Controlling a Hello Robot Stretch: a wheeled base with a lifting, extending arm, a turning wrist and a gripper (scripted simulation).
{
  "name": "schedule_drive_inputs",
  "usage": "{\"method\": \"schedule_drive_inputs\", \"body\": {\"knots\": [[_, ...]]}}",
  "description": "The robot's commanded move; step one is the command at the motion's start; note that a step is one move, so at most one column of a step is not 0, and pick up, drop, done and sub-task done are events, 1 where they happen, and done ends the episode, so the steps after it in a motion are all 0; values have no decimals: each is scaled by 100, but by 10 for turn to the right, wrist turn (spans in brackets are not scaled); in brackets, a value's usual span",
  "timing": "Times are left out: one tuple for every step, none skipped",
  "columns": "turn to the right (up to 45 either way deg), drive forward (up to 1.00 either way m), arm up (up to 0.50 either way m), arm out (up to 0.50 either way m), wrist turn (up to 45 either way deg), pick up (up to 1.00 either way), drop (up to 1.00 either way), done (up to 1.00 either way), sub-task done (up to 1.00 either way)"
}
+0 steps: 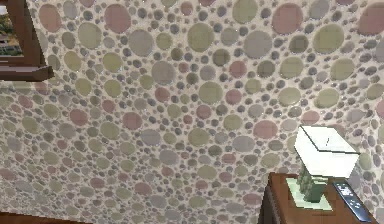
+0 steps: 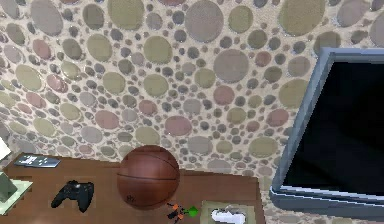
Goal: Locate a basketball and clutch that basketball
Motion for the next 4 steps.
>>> {"method": "schedule_drive_inputs", "body": {"knots": [[-90,0,0,0,0,0,0,0,0],[0,0,50,0,0,0,0,0,0],[0,0,38,0,0,0,0,0,0],[0,0,0,10,0,0,0,0,0]]}}
